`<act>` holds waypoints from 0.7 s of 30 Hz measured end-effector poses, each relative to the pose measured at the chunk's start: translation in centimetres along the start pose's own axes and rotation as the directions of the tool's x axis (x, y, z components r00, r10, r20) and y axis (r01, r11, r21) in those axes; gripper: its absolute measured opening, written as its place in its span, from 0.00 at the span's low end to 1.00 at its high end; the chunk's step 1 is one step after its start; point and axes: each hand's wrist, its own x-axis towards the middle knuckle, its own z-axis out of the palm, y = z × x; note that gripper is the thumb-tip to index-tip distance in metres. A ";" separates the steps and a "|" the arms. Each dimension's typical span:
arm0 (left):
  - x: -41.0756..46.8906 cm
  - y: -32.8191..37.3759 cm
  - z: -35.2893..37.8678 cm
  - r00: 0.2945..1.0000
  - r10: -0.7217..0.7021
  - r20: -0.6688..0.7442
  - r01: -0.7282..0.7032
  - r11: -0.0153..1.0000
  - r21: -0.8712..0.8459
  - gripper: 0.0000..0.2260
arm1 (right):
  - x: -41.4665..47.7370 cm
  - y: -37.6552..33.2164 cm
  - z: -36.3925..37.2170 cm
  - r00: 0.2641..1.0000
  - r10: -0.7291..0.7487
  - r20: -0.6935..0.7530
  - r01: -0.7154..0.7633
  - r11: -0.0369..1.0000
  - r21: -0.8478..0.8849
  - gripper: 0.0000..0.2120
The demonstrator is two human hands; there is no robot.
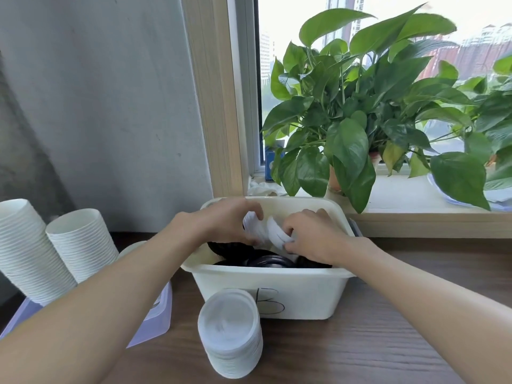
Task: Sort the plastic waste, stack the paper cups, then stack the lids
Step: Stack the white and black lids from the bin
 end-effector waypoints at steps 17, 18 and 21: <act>-7.6 3.5 -1.4 0.869 -0.444 -0.219 0.054 0.526 -0.849 0.19 | -2.8 -4.3 -4.0 0.951 -0.078 -0.300 0.189 0.913 0.362 0.09; -7.9 3.7 -1.3 0.887 -0.416 -0.202 0.013 0.460 -0.888 0.20 | -3.2 -4.7 -4.2 0.946 -0.078 -0.316 0.199 0.907 0.371 0.09; -8.5 4.0 -1.2 0.937 -0.289 -0.194 -0.104 0.300 -0.948 0.23 | -4.3 -6.0 -4.8 0.925 -0.083 -0.371 0.223 0.909 0.353 0.06</act>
